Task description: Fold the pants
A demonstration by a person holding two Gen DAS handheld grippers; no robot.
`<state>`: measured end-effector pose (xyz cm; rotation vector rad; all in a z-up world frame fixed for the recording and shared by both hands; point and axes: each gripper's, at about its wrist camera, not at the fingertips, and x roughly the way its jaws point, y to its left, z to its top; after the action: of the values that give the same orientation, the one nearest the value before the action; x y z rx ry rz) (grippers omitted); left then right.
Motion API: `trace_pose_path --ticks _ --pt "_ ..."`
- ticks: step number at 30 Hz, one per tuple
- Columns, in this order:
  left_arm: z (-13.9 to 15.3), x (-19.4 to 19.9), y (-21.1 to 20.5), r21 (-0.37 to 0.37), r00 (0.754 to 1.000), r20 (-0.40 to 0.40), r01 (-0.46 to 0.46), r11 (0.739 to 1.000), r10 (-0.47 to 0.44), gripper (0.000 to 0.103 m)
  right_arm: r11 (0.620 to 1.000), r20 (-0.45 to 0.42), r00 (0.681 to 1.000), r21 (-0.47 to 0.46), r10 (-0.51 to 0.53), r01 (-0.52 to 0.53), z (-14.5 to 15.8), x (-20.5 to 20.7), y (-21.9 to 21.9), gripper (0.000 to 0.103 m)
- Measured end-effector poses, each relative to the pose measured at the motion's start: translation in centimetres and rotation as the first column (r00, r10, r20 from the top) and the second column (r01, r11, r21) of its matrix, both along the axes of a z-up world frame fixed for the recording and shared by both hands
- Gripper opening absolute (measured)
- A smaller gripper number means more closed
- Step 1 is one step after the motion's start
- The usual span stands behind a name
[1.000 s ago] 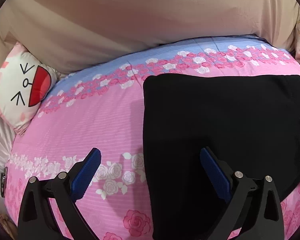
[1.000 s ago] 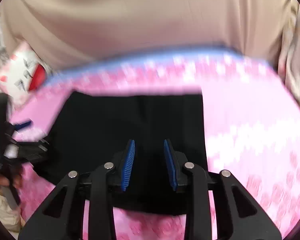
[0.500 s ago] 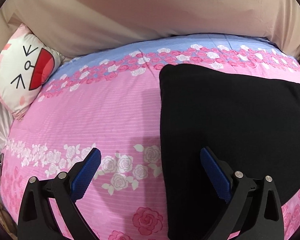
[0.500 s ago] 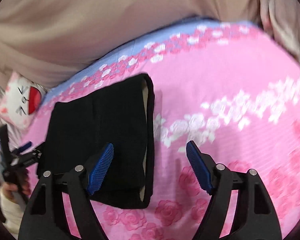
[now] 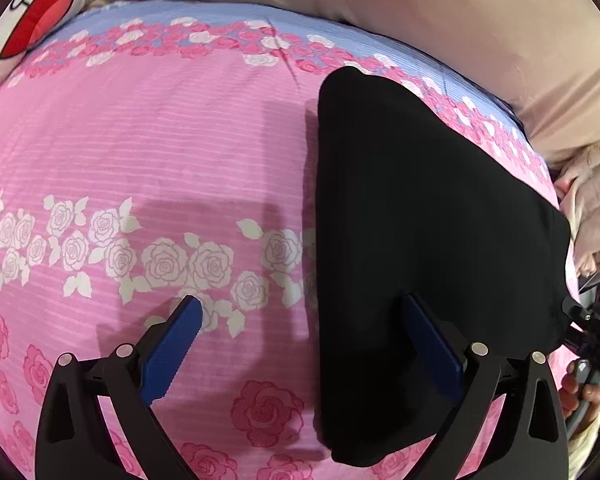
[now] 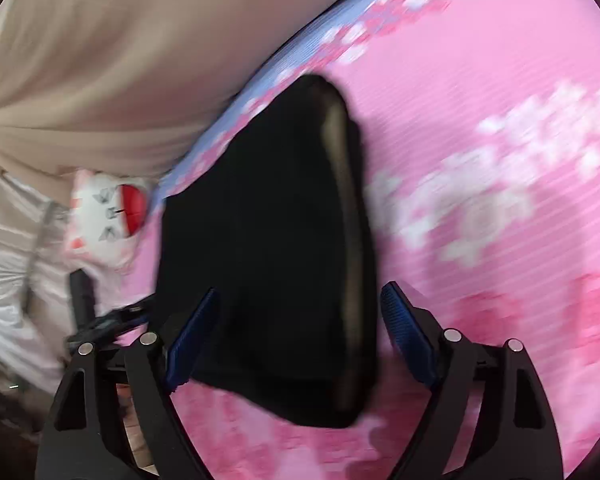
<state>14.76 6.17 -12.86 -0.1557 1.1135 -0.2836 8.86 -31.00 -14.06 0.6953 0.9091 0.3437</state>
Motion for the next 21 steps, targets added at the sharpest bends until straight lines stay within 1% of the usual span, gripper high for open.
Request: trace_pose_path --ticks 1,2,3,4,5,7,8,9,10,11,12,13,14,15,16,18,21 --pt "0.0 -0.1 -0.5 0.013 1.0 0.008 0.011 1.0 -0.011 0.098 1.0 0.006 1.0 -0.028 0.007 -0.007 0.1 0.0 0.5 0.082" --pt "0.0 -0.2 -1.0 0.015 1.0 0.013 0.025 1.0 -0.025 0.095 0.999 0.008 1.0 -0.037 0.004 -0.003 0.2 0.1 0.7 0.081" --pt "0.1 0.0 -1.3 -0.007 0.999 0.013 0.052 0.999 -0.052 0.094 0.999 0.007 1.0 -0.033 -0.008 0.008 0.2 0.2 0.7 0.079" --pt "0.1 0.3 -1.8 -0.019 0.998 0.005 0.063 0.998 -0.063 0.093 0.999 0.005 1.0 -0.029 -0.018 0.018 0.1 0.3 0.6 0.072" --pt "0.0 0.5 -2.2 -0.011 0.997 0.008 0.077 0.997 -0.077 0.09 0.999 0.006 0.999 -0.039 -0.036 0.036 0.1 0.4 0.6 0.058" --pt "0.0 0.9 -2.8 -0.005 0.995 0.013 0.1 0.995 -0.1 0.087 0.999 0.004 0.999 0.007 -0.041 0.041 -0.3 0.6 0.5 0.048" --pt "0.1 1.1 -2.9 -0.009 0.995 0.011 0.102 0.995 -0.102 0.083 0.999 0.003 0.999 0.019 -0.043 0.043 -0.4 0.6 0.6 0.046" --pt "0.1 1.1 -2.9 -0.024 0.994 0.006 0.114 0.993 -0.114 0.074 0.999 0.004 0.999 0.012 -0.043 0.043 -0.3 0.6 0.7 0.046" --pt "0.2 1.2 -2.7 -0.058 0.992 -0.008 0.123 0.991 -0.124 0.066 0.999 0.003 0.999 0.002 -0.043 0.043 -0.1 0.5 0.9 0.046" --pt "0.3 1.2 -2.1 -0.143 0.989 -0.039 0.132 0.981 -0.139 0.053 0.999 -0.002 0.999 0.004 -0.046 0.046 0.0 0.4 1.0 0.047" --pt "0.4 1.2 -1.5 -0.172 0.991 -0.057 0.112 0.979 -0.124 0.057 0.999 -0.005 0.999 0.021 -0.049 0.049 0.0 0.3 0.9 0.05" --pt "0.2 1.2 -0.4 -0.202 0.992 -0.073 0.082 0.976 -0.099 0.061 0.998 -0.009 0.999 0.04 -0.052 0.052 -0.1 0.1 0.7 0.055" --pt "0.1 1.1 0.3 -0.224 0.993 -0.079 0.066 0.972 -0.086 0.07 0.996 -0.018 0.999 0.076 -0.049 0.051 -0.5 -0.1 0.4 0.059" --pt "-0.1 1.0 1.3 -0.289 0.993 -0.079 0.062 0.955 -0.088 0.074 0.994 -0.023 0.999 0.098 -0.045 0.047 -0.7 -0.2 0.2 0.061" --pt "-0.3 0.9 2.0 -0.334 0.992 -0.087 0.06 0.941 -0.094 0.076 0.993 -0.017 0.999 0.113 -0.041 0.043 -0.8 -0.4 0.0 0.06" --pt "-0.6 0.8 3.0 -0.419 0.988 -0.115 0.048 0.907 -0.106 0.086 0.99 -0.007 0.999 0.133 -0.034 0.035 -0.9 -0.6 -0.2 0.06" --pt "-1.1 1.2 3.4 -0.505 0.98 -0.154 0.032 0.862 -0.127 0.087 0.989 -0.01 1.0 0.144 -0.027 0.028 -0.8 -0.4 -0.1 0.063"
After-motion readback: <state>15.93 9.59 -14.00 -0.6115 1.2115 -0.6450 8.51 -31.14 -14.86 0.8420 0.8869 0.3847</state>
